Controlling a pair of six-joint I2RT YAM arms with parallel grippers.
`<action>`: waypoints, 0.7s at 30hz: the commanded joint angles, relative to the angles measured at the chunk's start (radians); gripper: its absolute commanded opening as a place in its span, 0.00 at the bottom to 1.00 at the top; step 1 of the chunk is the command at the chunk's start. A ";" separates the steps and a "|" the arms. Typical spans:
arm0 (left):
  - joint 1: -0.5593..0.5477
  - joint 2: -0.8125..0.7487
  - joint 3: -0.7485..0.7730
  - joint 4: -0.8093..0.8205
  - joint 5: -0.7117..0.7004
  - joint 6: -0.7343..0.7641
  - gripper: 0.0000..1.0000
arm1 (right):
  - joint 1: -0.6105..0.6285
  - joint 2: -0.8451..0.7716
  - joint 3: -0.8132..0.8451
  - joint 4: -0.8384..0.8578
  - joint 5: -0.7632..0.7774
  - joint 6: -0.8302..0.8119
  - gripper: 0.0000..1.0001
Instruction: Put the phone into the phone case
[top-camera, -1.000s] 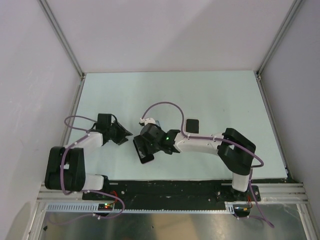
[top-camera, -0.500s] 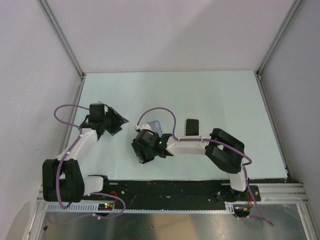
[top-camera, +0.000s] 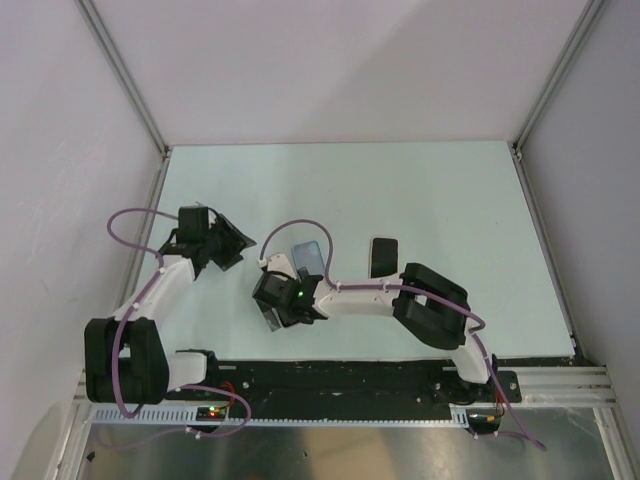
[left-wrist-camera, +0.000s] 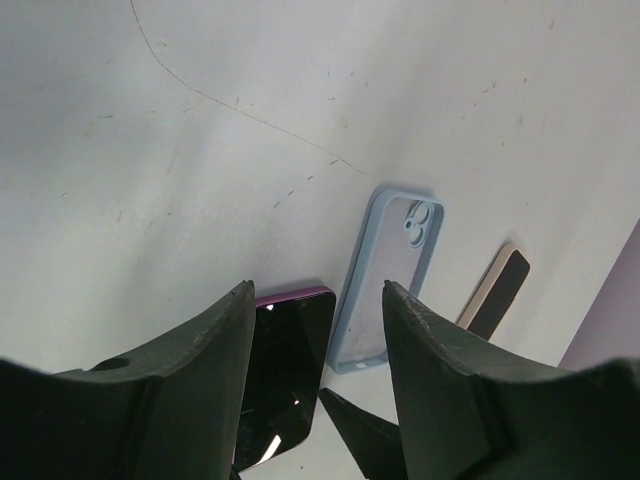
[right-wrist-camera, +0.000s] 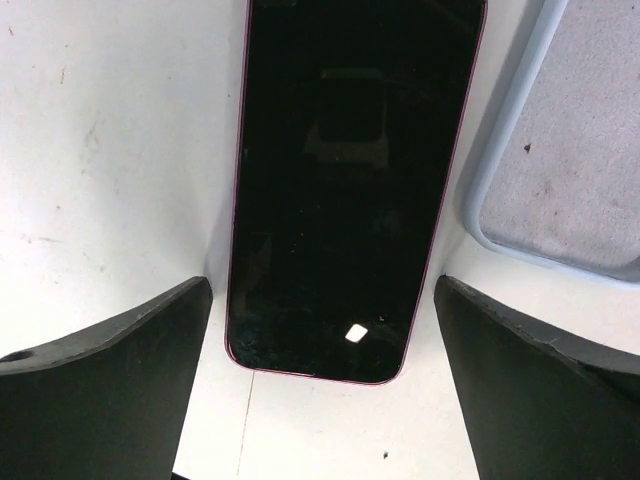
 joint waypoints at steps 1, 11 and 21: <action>0.009 0.004 0.065 -0.006 -0.022 0.037 0.58 | 0.033 0.062 0.047 -0.092 0.053 0.062 0.97; -0.004 0.108 0.180 -0.032 -0.096 0.081 0.57 | 0.054 0.027 -0.010 -0.114 0.031 0.064 0.46; -0.171 0.298 0.310 -0.041 -0.189 0.121 0.56 | 0.030 -0.244 -0.198 -0.078 0.013 0.046 0.32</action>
